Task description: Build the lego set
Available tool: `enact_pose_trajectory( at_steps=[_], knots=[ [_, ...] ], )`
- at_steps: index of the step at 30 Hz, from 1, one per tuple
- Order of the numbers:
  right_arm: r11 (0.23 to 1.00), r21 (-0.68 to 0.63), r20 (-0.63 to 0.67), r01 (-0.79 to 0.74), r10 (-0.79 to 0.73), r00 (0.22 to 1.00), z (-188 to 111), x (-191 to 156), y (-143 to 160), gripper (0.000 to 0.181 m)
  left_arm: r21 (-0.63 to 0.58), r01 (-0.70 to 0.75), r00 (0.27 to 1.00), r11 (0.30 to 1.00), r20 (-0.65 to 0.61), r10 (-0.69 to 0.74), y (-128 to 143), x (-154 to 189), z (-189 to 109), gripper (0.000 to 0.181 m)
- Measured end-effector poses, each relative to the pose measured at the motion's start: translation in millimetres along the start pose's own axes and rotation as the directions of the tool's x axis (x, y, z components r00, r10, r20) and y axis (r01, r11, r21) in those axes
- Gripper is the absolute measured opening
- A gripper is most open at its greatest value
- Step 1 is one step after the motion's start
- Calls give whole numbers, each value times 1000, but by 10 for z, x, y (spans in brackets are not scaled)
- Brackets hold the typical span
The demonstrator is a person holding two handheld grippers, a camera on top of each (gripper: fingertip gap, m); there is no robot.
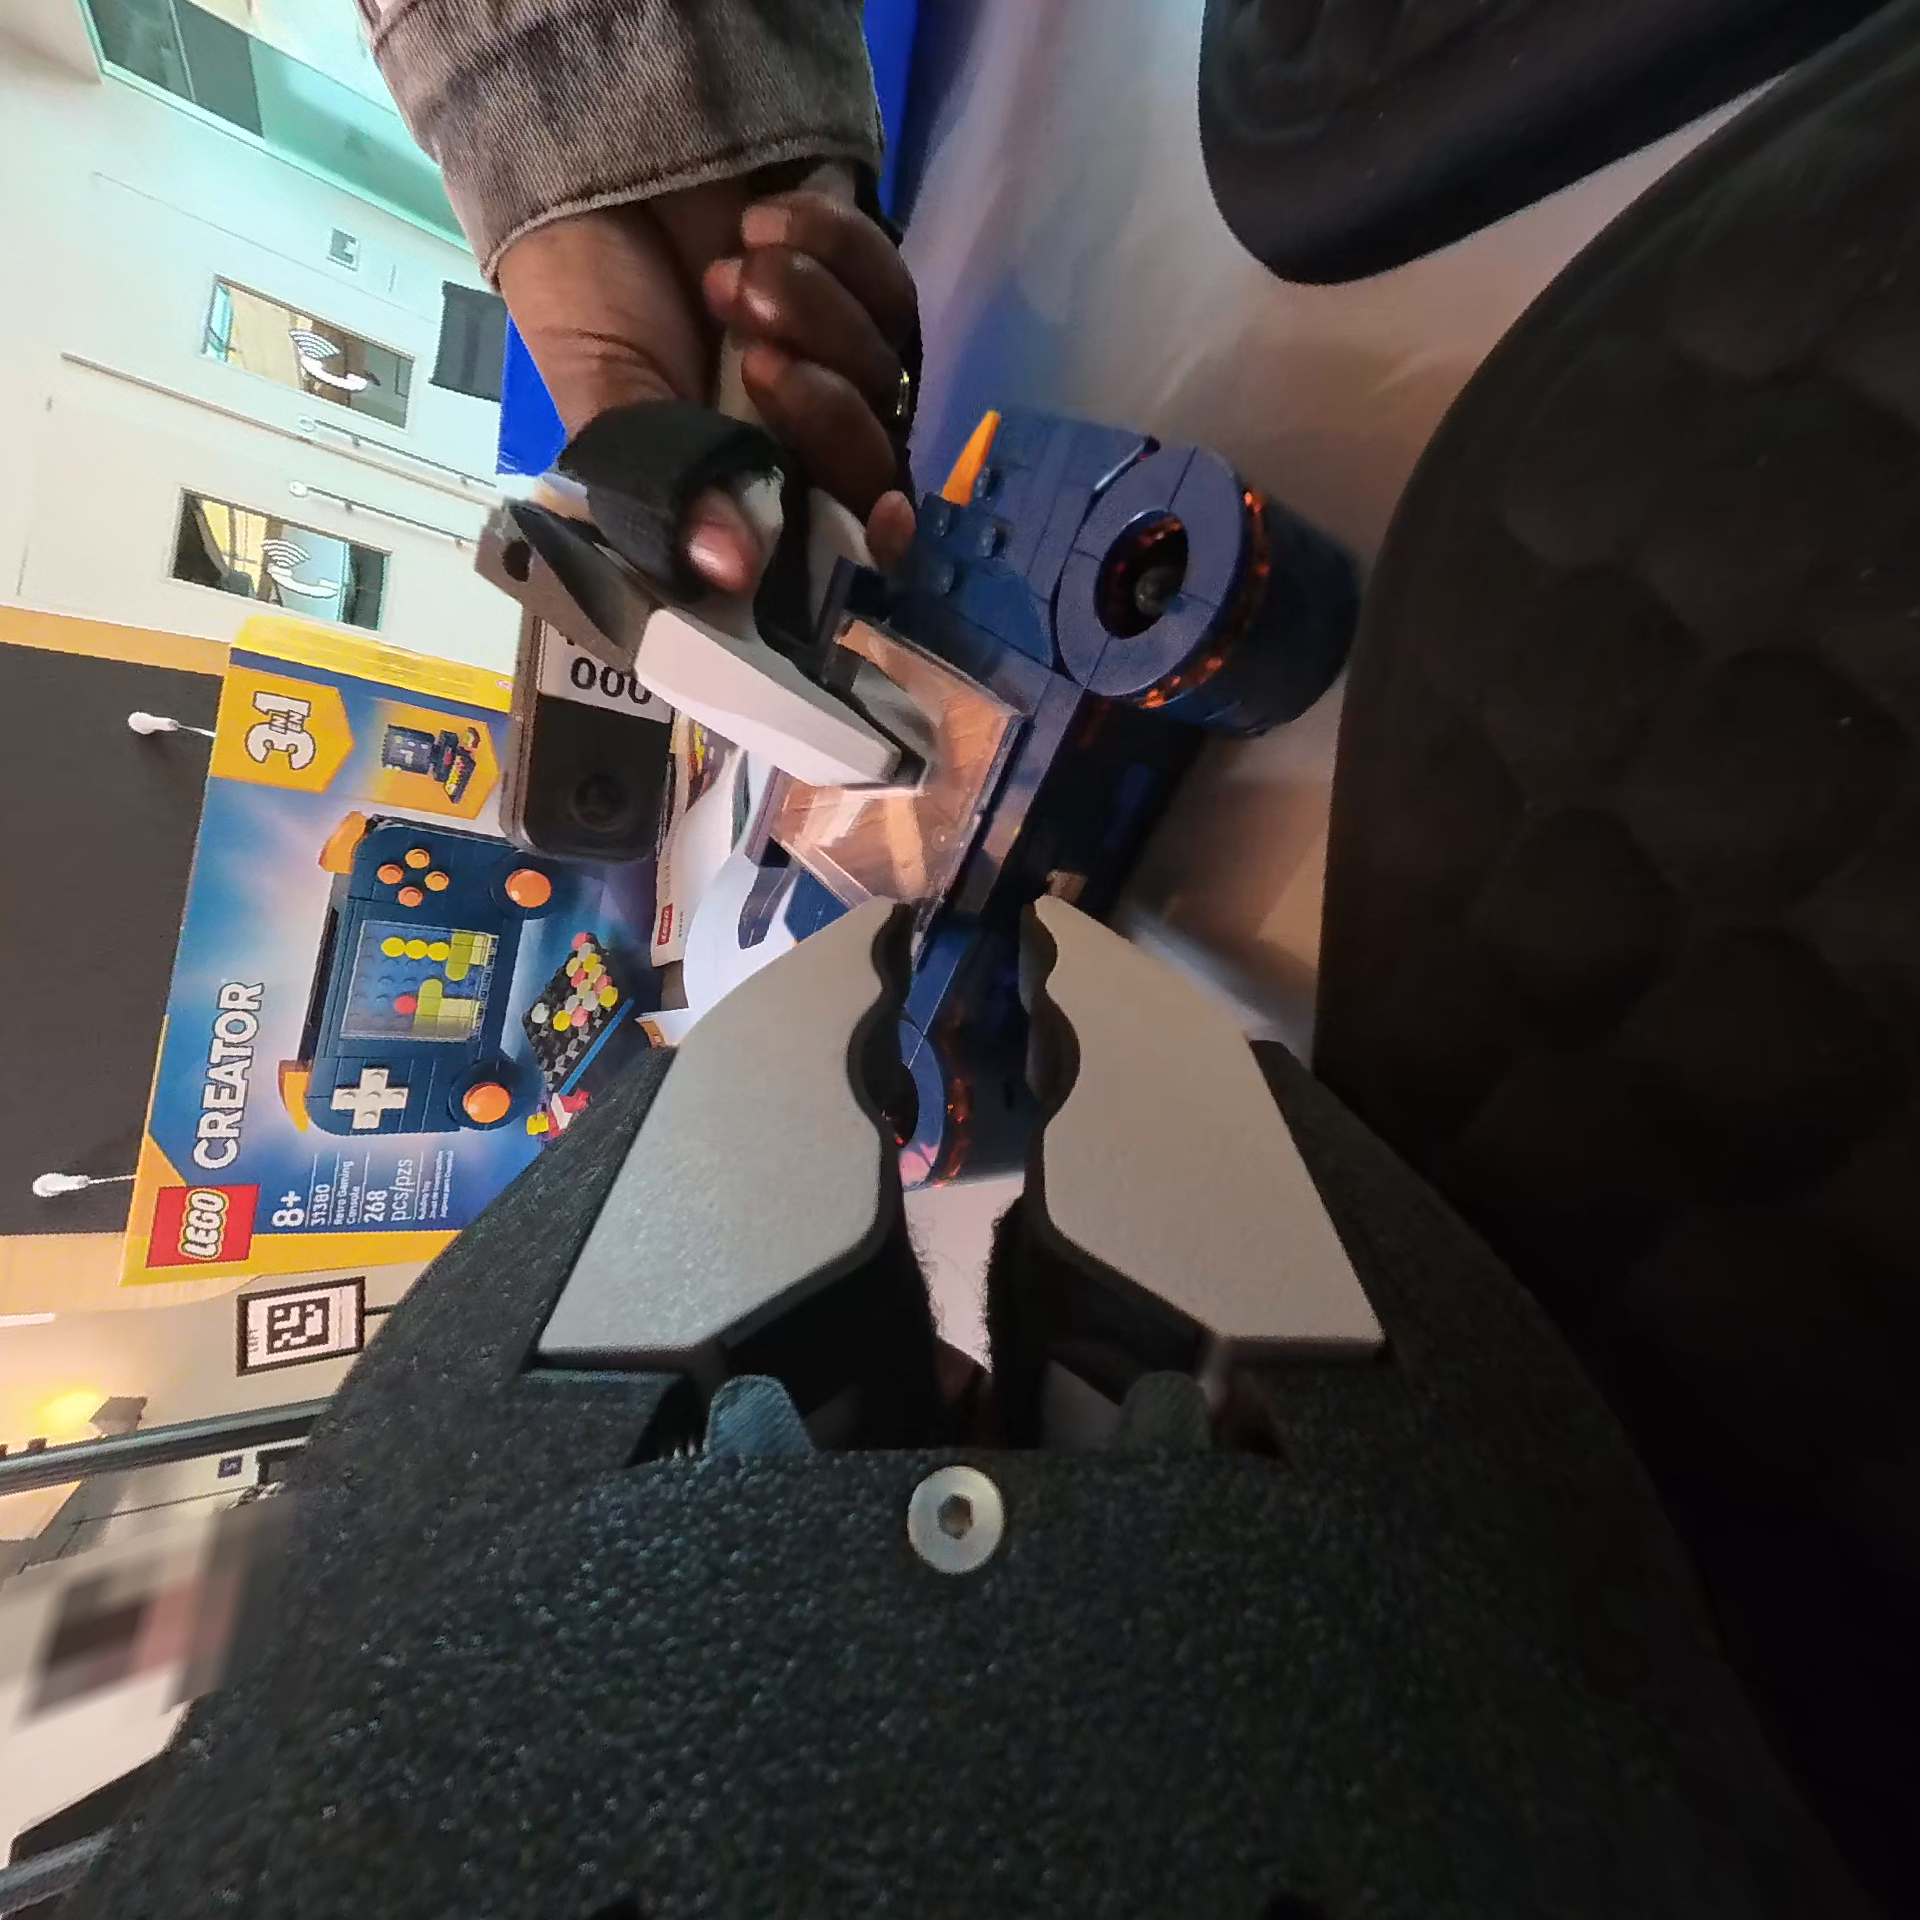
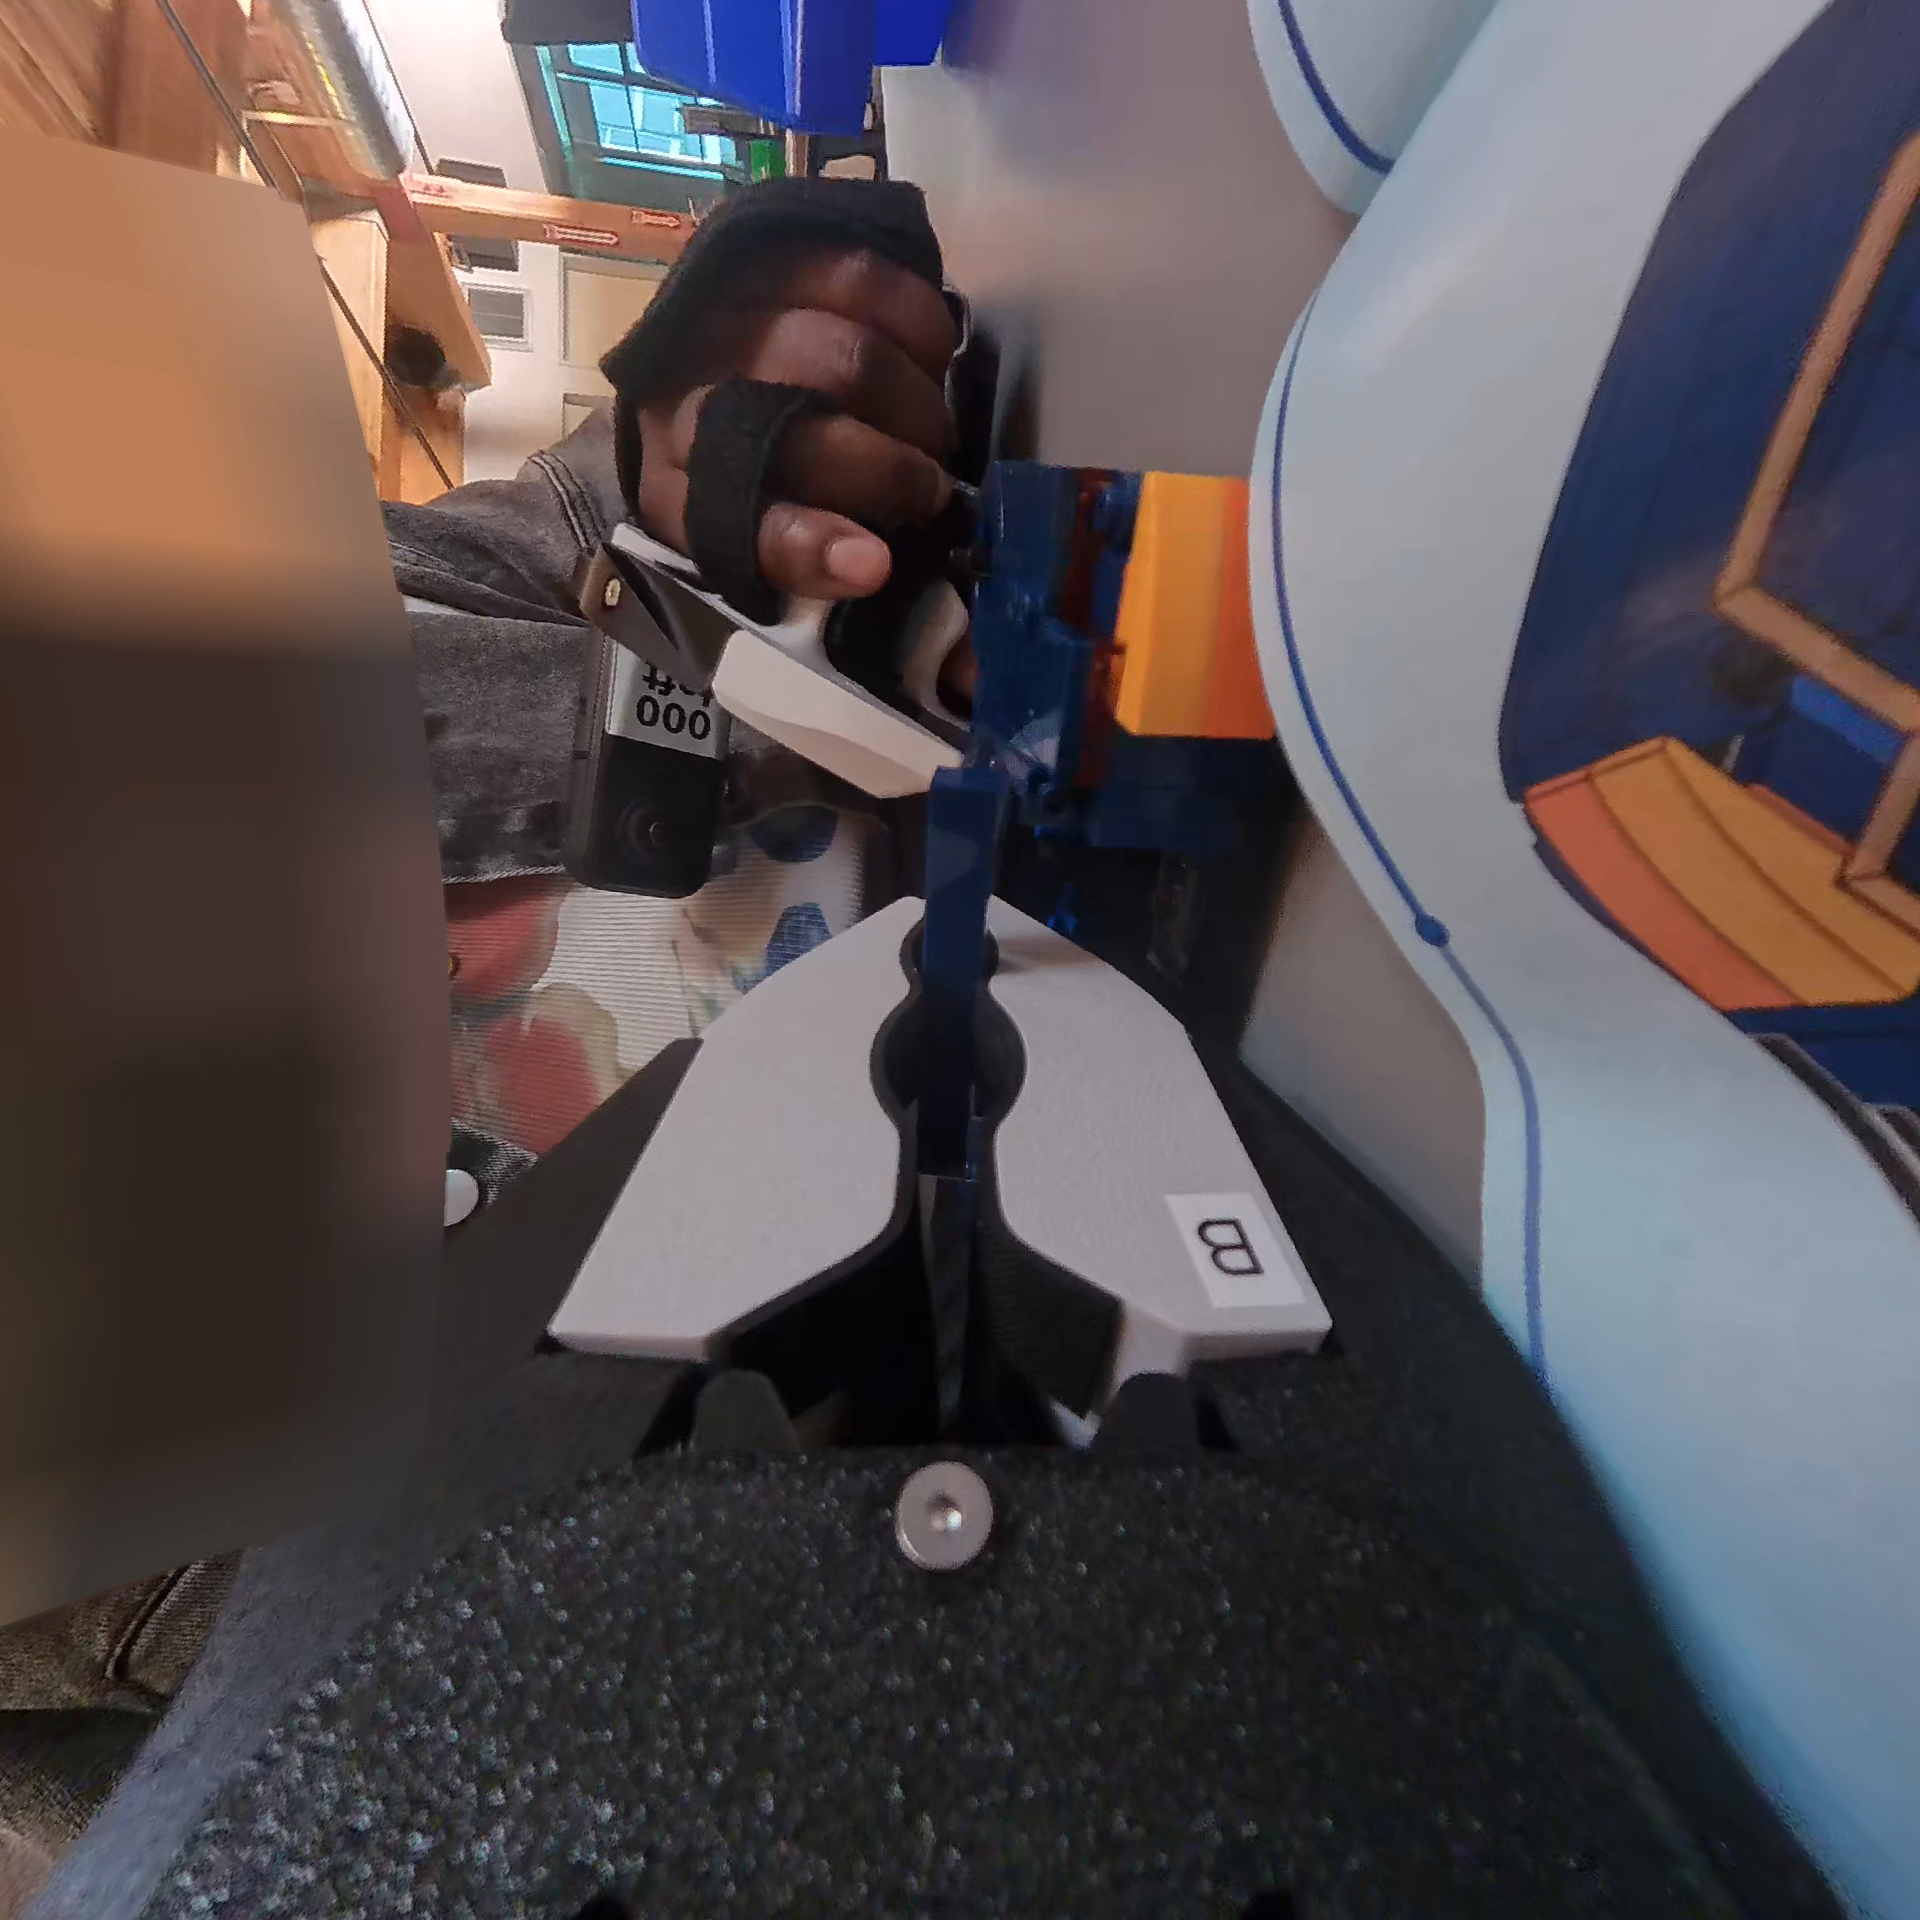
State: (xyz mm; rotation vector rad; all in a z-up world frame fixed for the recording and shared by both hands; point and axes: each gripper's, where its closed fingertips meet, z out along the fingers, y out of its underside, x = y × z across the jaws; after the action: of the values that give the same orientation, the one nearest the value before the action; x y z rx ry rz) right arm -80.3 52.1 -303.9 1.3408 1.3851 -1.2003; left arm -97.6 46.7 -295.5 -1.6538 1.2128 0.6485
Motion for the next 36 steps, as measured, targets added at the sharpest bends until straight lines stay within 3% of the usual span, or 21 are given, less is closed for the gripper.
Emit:
enact_pose_trajectory(
  at_steps=[8,13,19,22,26,33,36],
  knots=[
    [1000,-22,-19,19,-19,1000,-10,29,11,3,24,11,1000,1000,-23,-10,-2,21,14,19],
    [1000,-26,42,5,-4,999,19,31,7,2,42,-2,999,999,-45,3,62,-12,-37,32],
    [1000,-18,55,10,-9,998,-7,39,0,2,21,213,974,977,-79,-211,161,-16,-139,31],
    [1000,-13,52,22,-21,998,-26,43,-7,2,-87,254,955,963,-133,-264,219,113,-151,33],
    [999,-25,46,30,-28,999,-35,45,-4,2,-138,359,925,923,-80,-371,244,132,-172,31],
    [999,17,49,35,-35,998,-44,47,-13,5,-62,432,902,900,20,-431,133,140,-368,32],
    [998,44,41,34,-36,999,-13,40,-13,2,46,458,886,888,60,-460,24,30,-379,16]
  ],
)
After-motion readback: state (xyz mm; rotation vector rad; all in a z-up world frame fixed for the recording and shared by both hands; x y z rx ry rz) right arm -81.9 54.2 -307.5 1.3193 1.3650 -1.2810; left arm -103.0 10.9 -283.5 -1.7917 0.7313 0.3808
